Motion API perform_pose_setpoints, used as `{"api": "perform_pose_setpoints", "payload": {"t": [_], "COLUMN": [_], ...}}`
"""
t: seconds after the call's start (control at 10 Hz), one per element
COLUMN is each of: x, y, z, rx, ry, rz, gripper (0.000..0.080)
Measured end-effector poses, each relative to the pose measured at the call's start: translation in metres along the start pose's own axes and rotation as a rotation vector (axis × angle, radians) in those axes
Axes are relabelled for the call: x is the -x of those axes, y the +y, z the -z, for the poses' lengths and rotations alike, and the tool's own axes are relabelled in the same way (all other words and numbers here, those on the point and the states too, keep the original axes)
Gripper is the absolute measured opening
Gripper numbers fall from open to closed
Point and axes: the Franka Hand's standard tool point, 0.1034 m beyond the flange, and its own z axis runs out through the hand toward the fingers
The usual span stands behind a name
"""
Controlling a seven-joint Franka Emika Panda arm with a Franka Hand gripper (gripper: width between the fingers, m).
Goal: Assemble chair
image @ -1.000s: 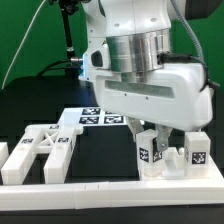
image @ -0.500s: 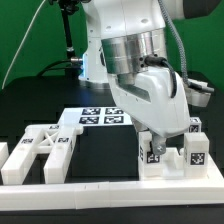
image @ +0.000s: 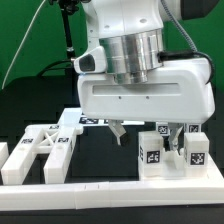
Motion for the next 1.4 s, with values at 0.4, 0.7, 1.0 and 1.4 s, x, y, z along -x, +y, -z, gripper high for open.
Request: {"api": "perform_pose_setpoints", "payload": {"t": [0.4, 0.7, 1.0, 1.4], "x": [-0.001, -0.001, -0.001, 0.002], "y": [0.001, -0.002, -0.003, -0.008], "z": [-0.001, -0.001, -0.001, 0.001], "rx": [0.03, 0.037, 0.034, 0.037], "ry": [0.016, 0.019, 0.022, 0.022], "rz": [0.373, 0.348, 0.165, -0.425], "gripper": [0.0649, 0.0538, 0.0285, 0.0285]}}
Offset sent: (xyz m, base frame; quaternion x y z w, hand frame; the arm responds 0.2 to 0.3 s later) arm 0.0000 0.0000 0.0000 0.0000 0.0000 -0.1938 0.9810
